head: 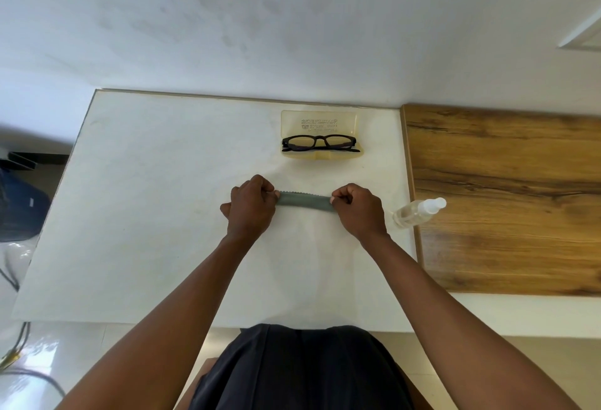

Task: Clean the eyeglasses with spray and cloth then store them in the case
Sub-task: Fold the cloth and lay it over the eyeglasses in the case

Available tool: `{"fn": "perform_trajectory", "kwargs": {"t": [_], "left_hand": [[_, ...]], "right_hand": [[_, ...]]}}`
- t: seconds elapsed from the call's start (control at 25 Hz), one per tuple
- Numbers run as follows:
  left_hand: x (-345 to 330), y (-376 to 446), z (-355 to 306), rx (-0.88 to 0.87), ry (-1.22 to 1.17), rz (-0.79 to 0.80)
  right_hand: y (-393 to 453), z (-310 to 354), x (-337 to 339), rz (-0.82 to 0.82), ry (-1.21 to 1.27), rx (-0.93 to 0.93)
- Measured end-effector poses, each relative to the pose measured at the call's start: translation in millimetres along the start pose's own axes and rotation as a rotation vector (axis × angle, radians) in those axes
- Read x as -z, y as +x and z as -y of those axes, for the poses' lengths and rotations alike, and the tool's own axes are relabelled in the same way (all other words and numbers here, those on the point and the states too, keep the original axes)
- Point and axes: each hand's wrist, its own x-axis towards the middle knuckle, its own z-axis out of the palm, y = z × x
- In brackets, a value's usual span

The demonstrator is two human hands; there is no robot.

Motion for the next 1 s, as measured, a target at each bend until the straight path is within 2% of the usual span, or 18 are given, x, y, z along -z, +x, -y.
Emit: {"fn": "perform_trajectory", "kwargs": {"t": [0.24, 0.4, 0.48, 0.64, 0.72, 0.84, 1.0], "left_hand": [[-3, -3, -1, 0.018, -0.025, -0.067], [0, -4, -2, 0.021, 0.017, -0.013], [2, -3, -3, 0.033, 0.038, 0.023], [2, 1, -10, 0.067, 0.03, 0.092], [3, 0, -14, 0.042, -0.051, 0.074], [8, -9, -20, 0.136, -0.303, 0.029], [10, -19, -23, 0.195, -0.456, -0.02]], "right_hand": [[1, 2, -4, -0.057, -0.041, -0.048], [-6, 3, -8, -0.109, -0.107, -0.017], [-15, 3, -10, -0.192, -0.183, 0.071], [-34, 3, -20, -0.313, -0.432, 0.404], [-41, 2, -27, -0.292, -0.632, 0.512], [-48, 4, -37, -0.277, -0.906, 0.542], [-52, 12, -44, -0.235, -1.012, 0.573]]}}
